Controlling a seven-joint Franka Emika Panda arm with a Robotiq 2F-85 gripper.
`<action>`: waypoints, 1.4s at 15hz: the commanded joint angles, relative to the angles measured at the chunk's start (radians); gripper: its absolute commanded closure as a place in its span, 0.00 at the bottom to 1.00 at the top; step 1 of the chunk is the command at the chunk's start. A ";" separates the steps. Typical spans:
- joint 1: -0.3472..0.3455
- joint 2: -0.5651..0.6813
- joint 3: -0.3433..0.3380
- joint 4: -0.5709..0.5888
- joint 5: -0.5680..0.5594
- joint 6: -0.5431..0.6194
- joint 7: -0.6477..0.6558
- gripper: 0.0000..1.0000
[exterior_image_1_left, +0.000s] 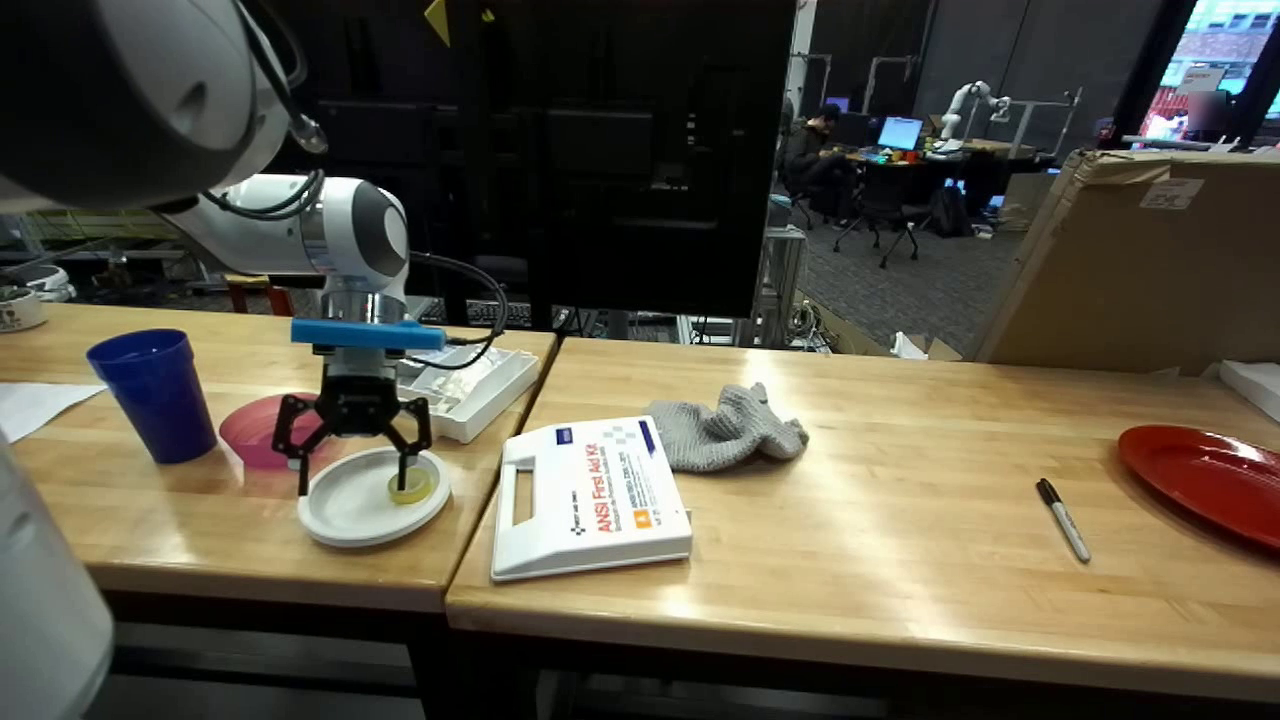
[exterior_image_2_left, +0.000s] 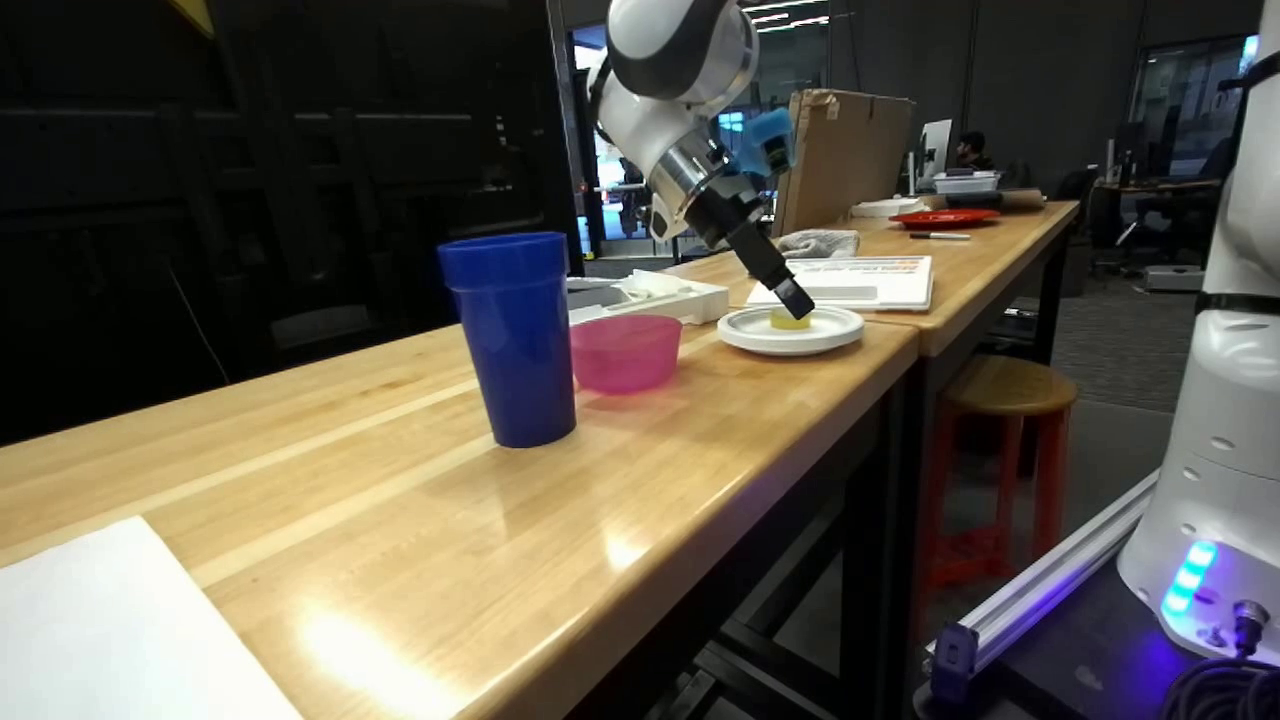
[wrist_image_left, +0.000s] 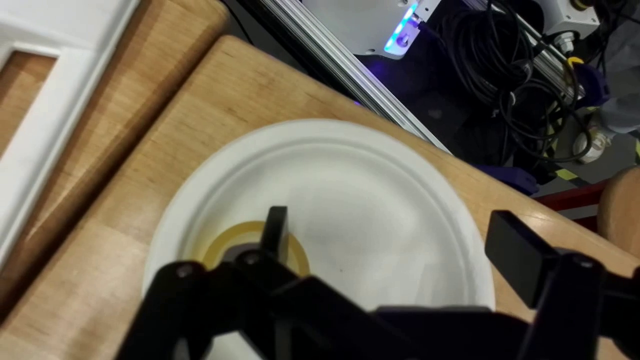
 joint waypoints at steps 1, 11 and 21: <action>0.010 0.015 0.009 0.031 -0.030 -0.032 0.016 0.00; 0.019 0.027 0.016 0.064 -0.056 -0.055 0.012 0.00; 0.014 0.064 0.013 0.080 -0.090 -0.052 -0.008 0.00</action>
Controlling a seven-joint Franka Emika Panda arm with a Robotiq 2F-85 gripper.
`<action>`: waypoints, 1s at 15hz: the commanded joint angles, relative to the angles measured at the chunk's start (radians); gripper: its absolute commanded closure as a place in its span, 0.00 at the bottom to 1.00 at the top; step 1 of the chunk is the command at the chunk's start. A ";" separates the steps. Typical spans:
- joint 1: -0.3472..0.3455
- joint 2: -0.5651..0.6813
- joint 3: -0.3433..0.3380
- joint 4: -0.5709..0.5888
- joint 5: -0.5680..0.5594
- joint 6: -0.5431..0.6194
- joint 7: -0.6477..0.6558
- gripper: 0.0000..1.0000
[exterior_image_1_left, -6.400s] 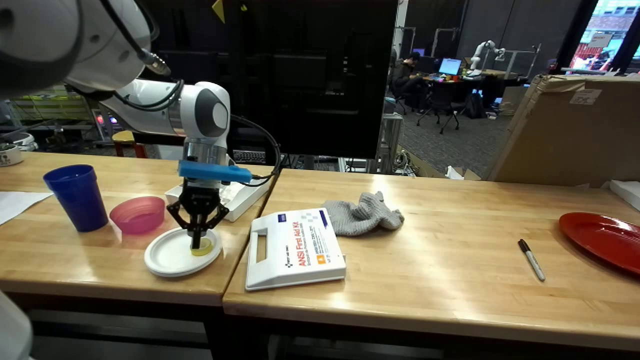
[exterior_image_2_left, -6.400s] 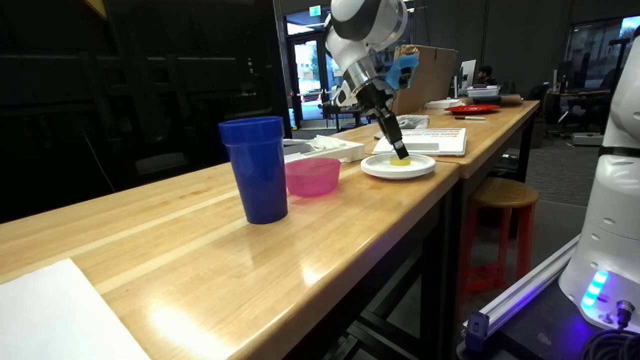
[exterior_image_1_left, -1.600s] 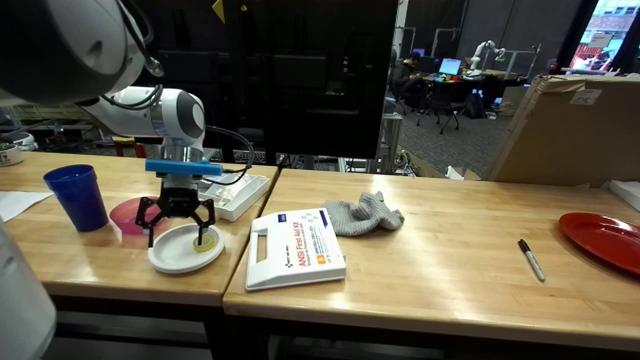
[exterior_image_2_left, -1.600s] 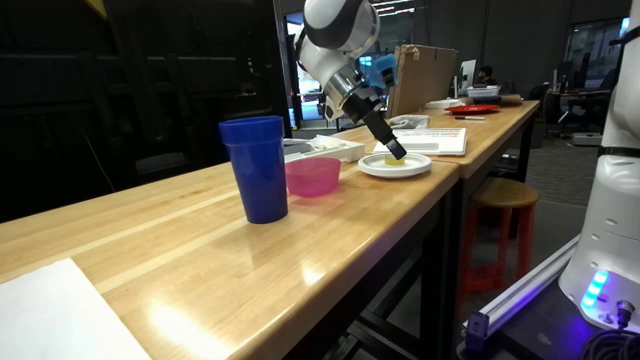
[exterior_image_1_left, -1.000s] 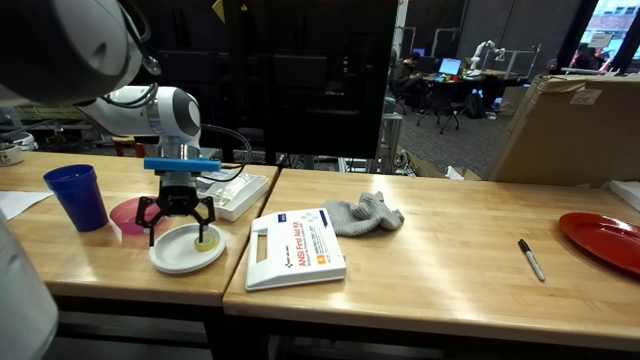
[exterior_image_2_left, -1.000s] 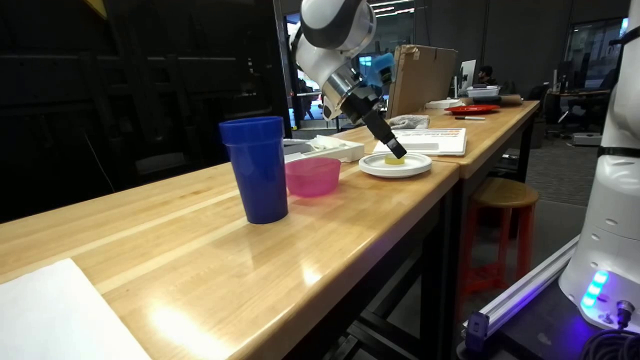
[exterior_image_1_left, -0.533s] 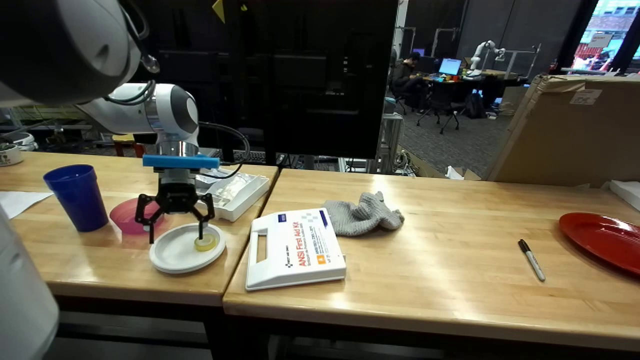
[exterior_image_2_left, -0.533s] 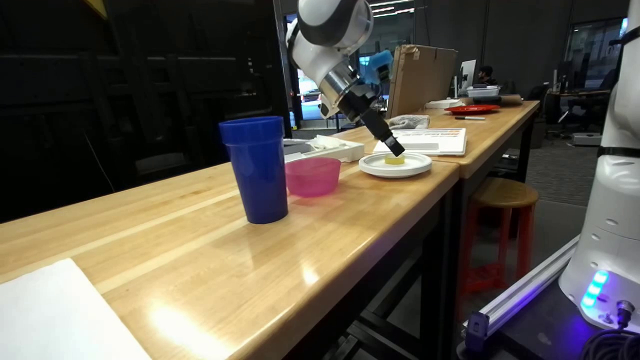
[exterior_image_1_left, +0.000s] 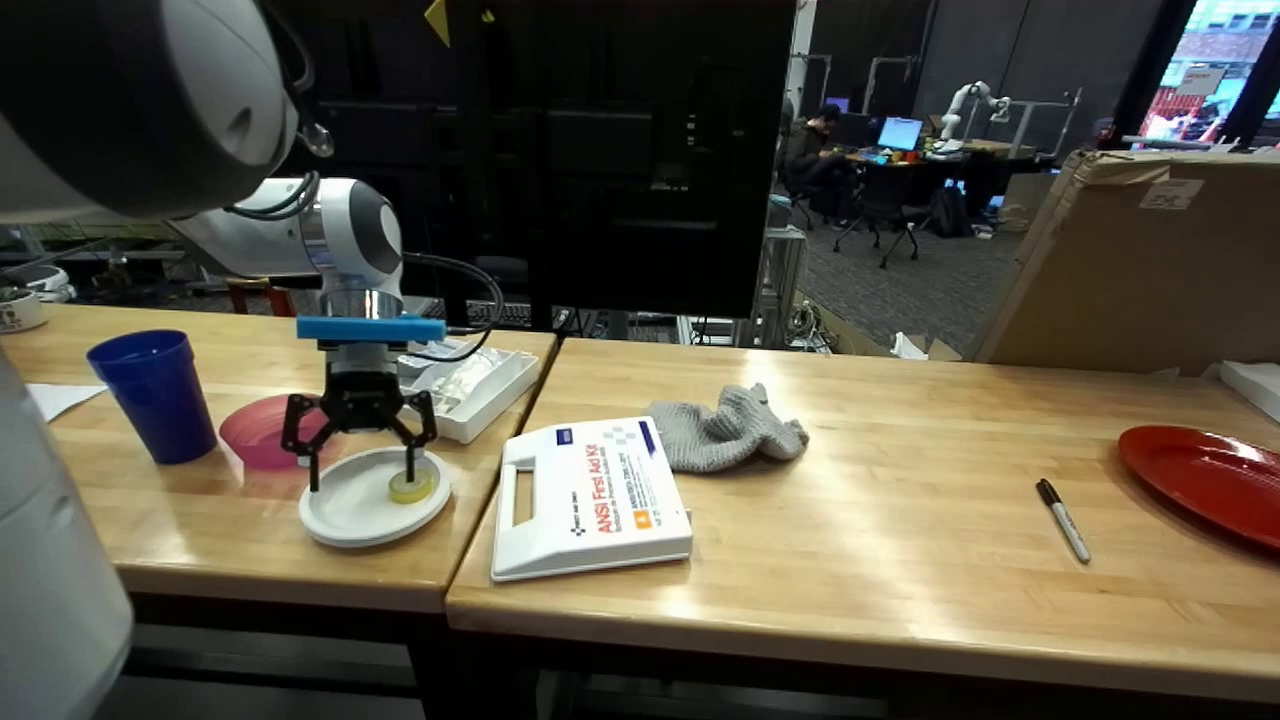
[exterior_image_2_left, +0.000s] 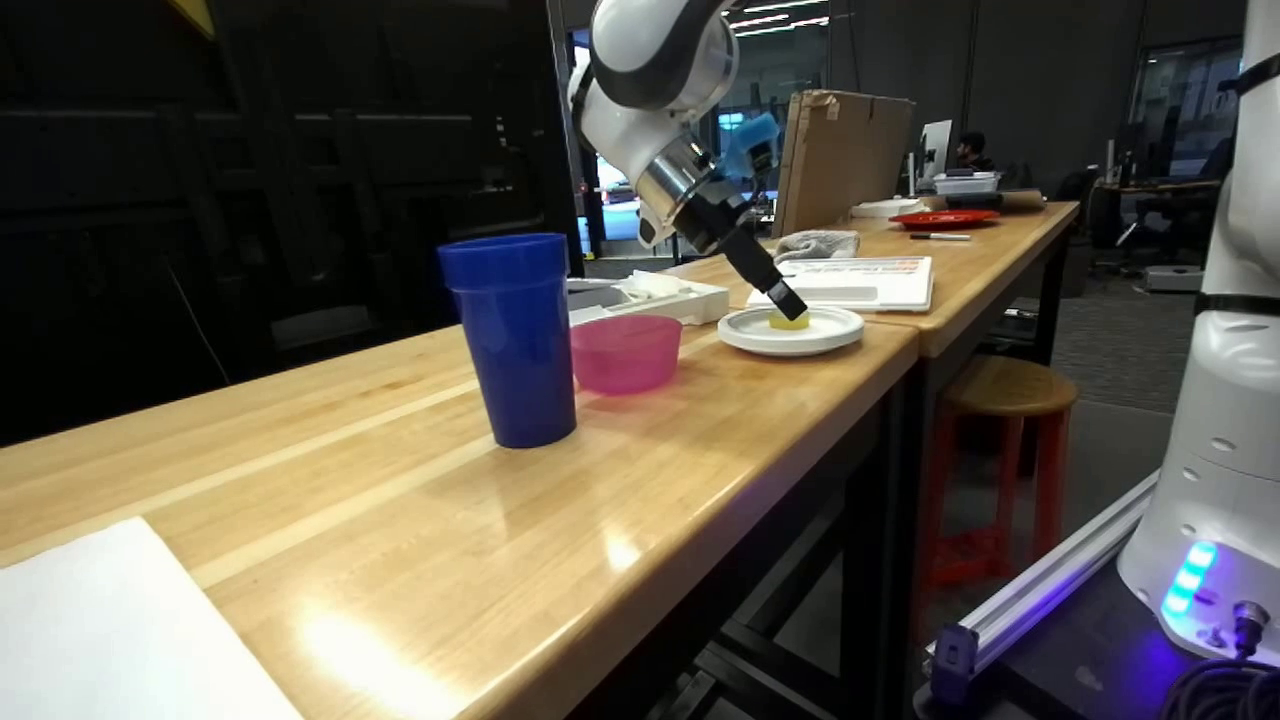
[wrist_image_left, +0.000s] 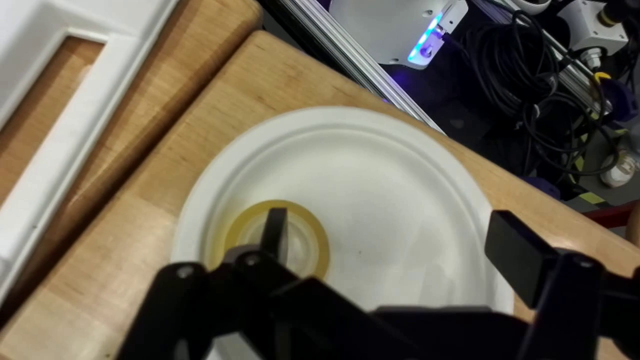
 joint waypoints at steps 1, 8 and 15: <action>-0.002 0.007 -0.001 0.020 -0.026 -0.020 -0.012 0.00; -0.021 0.006 -0.014 0.009 -0.025 -0.011 -0.033 0.00; -0.023 0.040 -0.014 0.018 -0.029 -0.012 -0.014 0.00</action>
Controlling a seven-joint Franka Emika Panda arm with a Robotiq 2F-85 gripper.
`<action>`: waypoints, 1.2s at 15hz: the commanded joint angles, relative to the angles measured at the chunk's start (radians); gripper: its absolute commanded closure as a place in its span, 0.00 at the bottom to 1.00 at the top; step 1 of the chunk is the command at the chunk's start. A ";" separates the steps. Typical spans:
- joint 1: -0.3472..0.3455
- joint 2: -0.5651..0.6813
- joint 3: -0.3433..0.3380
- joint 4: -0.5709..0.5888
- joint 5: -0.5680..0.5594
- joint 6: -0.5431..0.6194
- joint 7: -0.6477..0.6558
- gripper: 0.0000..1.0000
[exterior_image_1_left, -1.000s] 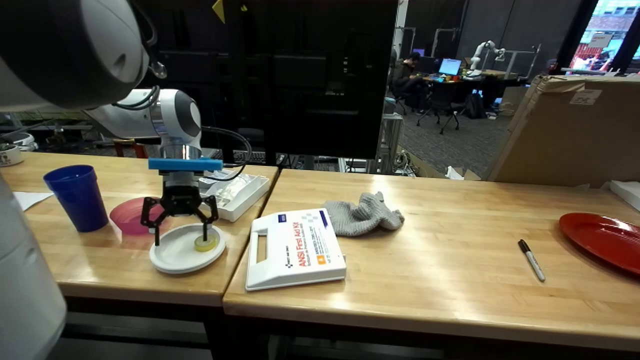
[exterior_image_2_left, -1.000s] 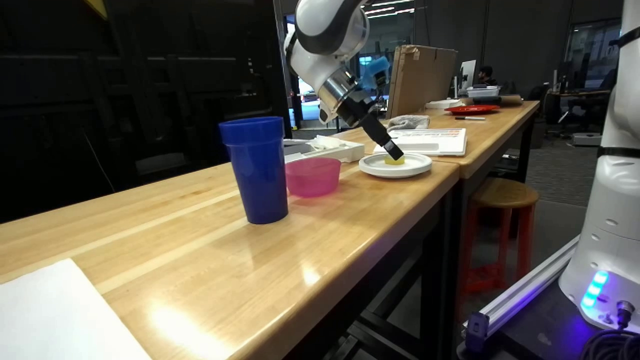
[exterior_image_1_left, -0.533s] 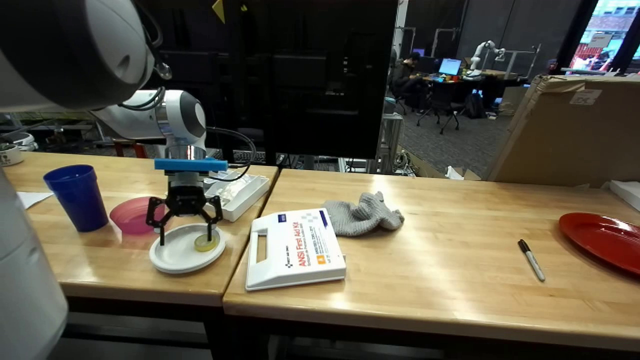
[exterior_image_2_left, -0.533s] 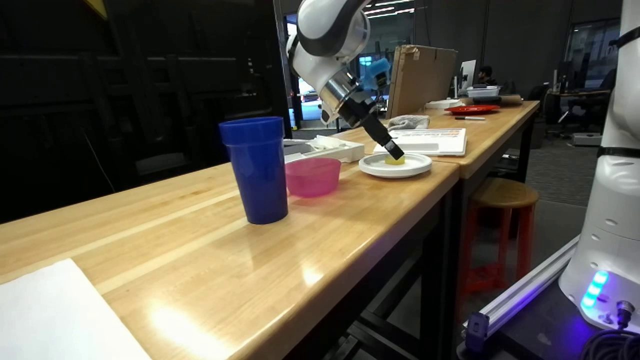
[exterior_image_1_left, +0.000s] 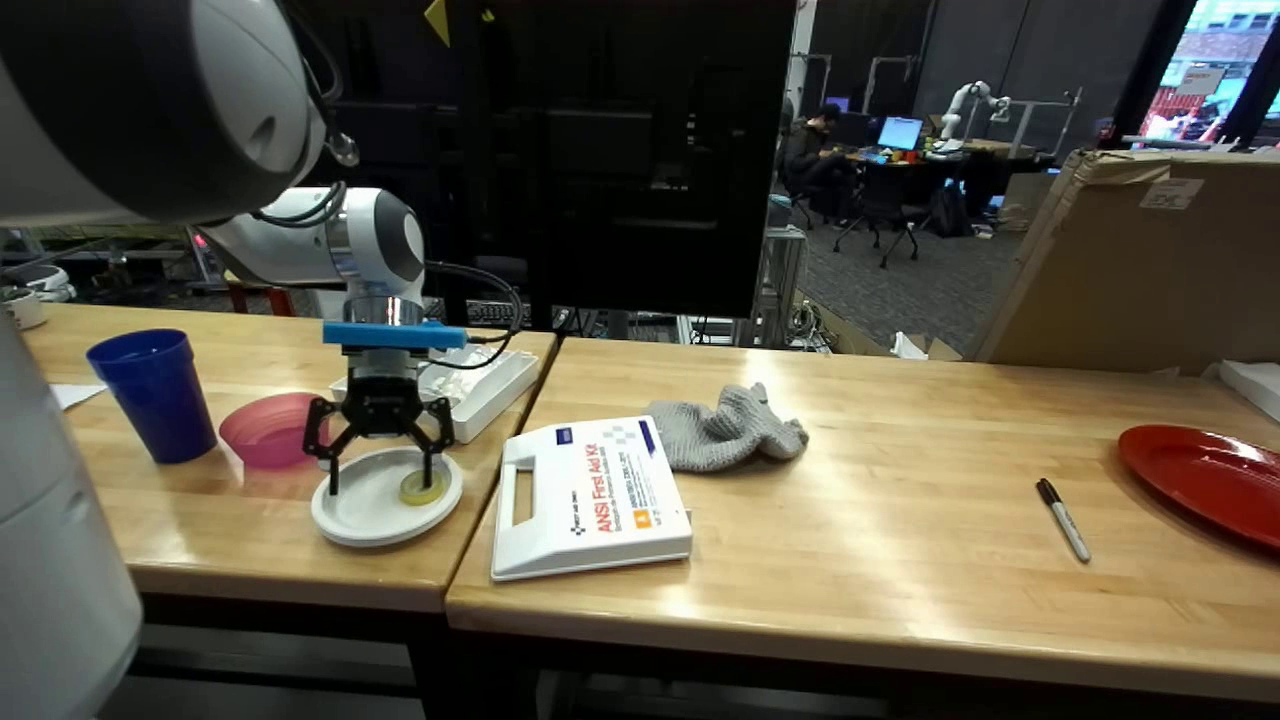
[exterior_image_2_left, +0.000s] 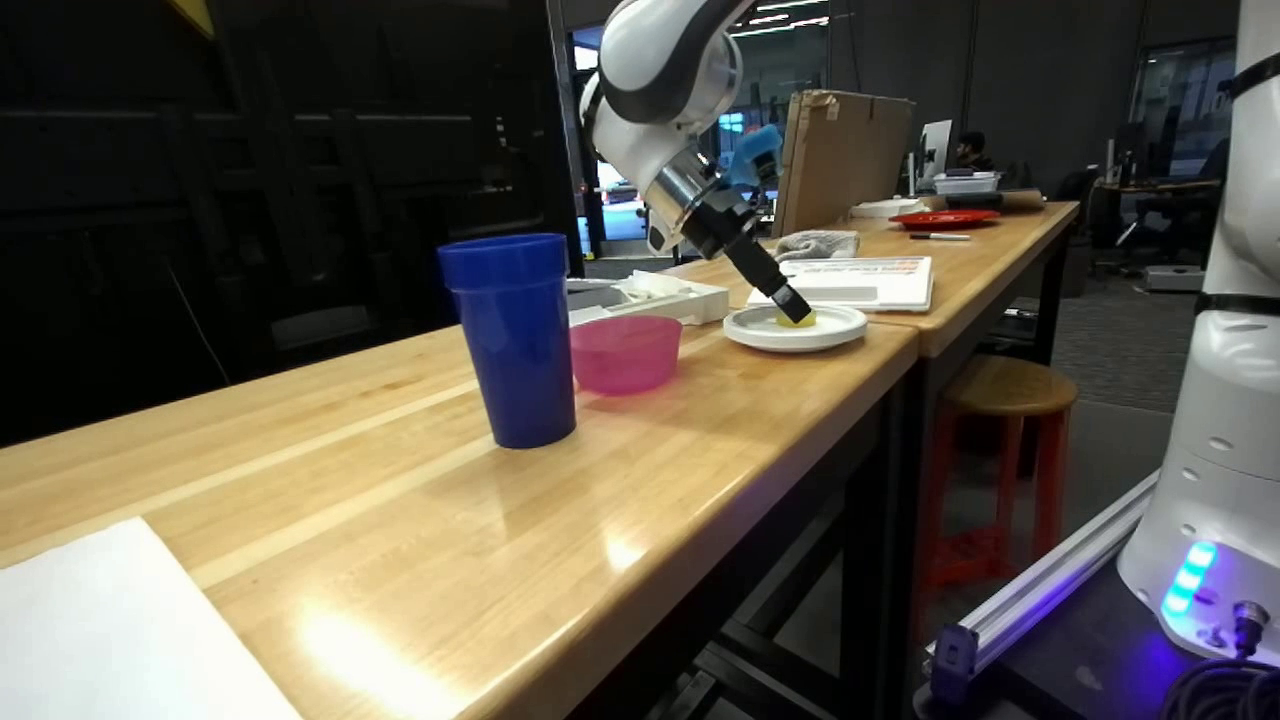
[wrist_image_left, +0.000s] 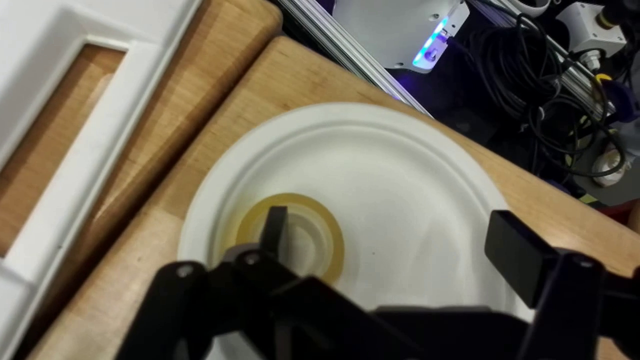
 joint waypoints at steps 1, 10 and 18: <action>0.006 0.017 0.002 0.017 -0.022 -0.016 0.007 0.00; -0.004 0.011 -0.006 0.023 -0.007 -0.007 0.012 0.73; -0.022 -0.042 -0.019 -0.001 0.017 0.015 0.009 0.96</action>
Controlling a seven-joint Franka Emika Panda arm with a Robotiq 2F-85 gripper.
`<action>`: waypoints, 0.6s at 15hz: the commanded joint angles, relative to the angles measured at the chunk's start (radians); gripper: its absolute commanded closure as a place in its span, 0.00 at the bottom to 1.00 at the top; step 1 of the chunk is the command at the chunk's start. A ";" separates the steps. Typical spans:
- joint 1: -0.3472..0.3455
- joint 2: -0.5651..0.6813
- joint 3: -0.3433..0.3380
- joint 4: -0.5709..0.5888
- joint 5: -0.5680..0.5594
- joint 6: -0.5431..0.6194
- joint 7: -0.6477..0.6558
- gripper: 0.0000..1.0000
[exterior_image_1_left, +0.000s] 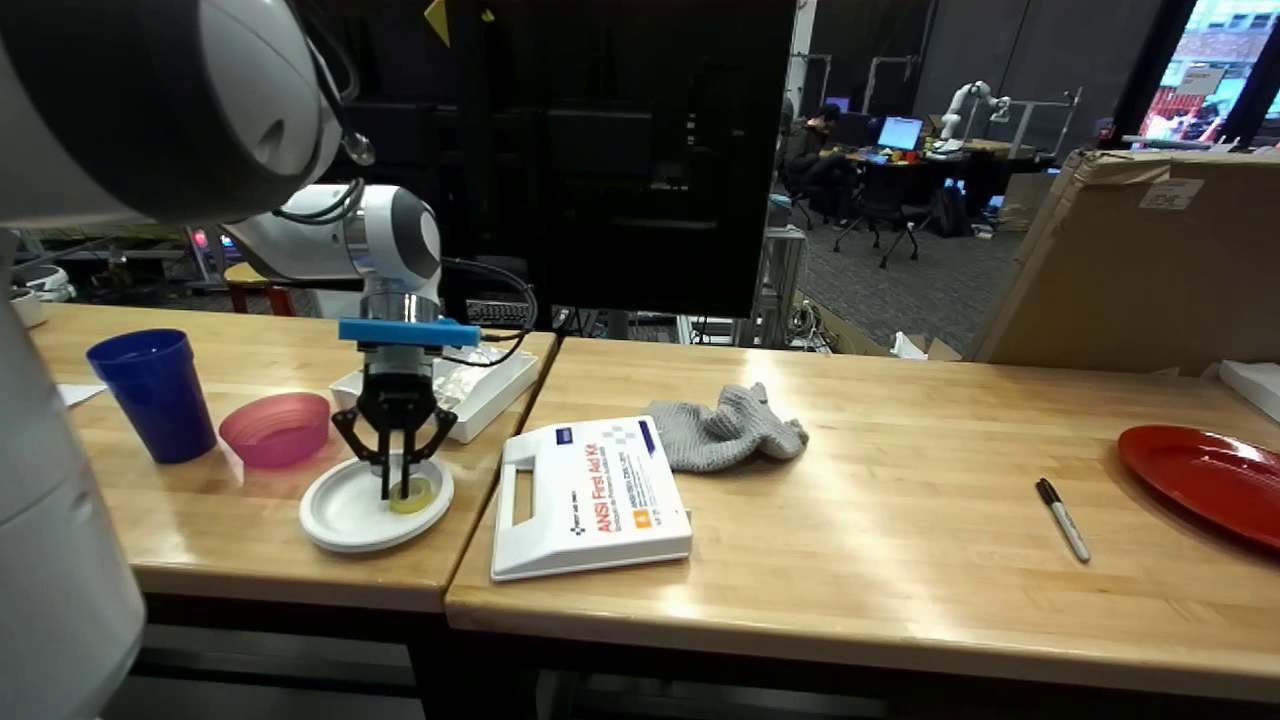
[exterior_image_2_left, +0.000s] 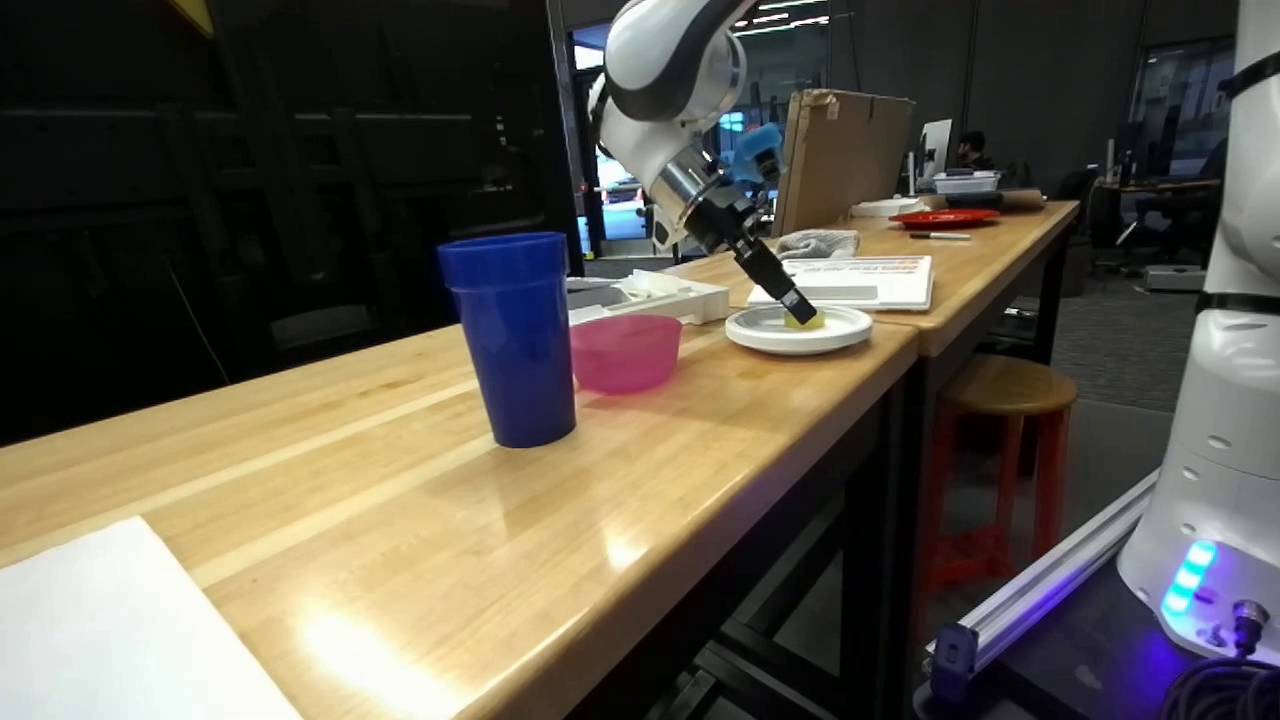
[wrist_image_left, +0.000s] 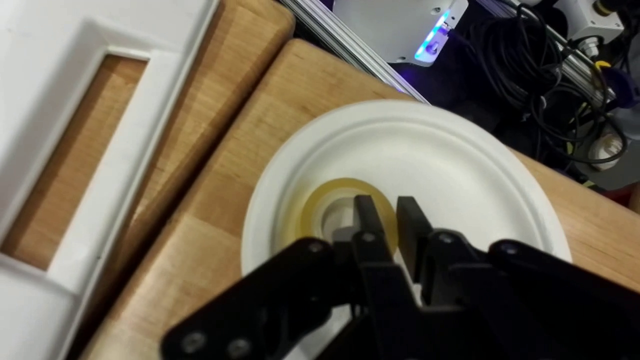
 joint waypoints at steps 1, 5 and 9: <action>-0.004 -0.057 -0.002 -0.020 0.020 0.021 0.000 0.96; -0.011 -0.130 -0.007 -0.052 0.079 0.059 -0.023 0.96; -0.016 -0.222 -0.024 -0.100 0.161 0.122 -0.054 0.96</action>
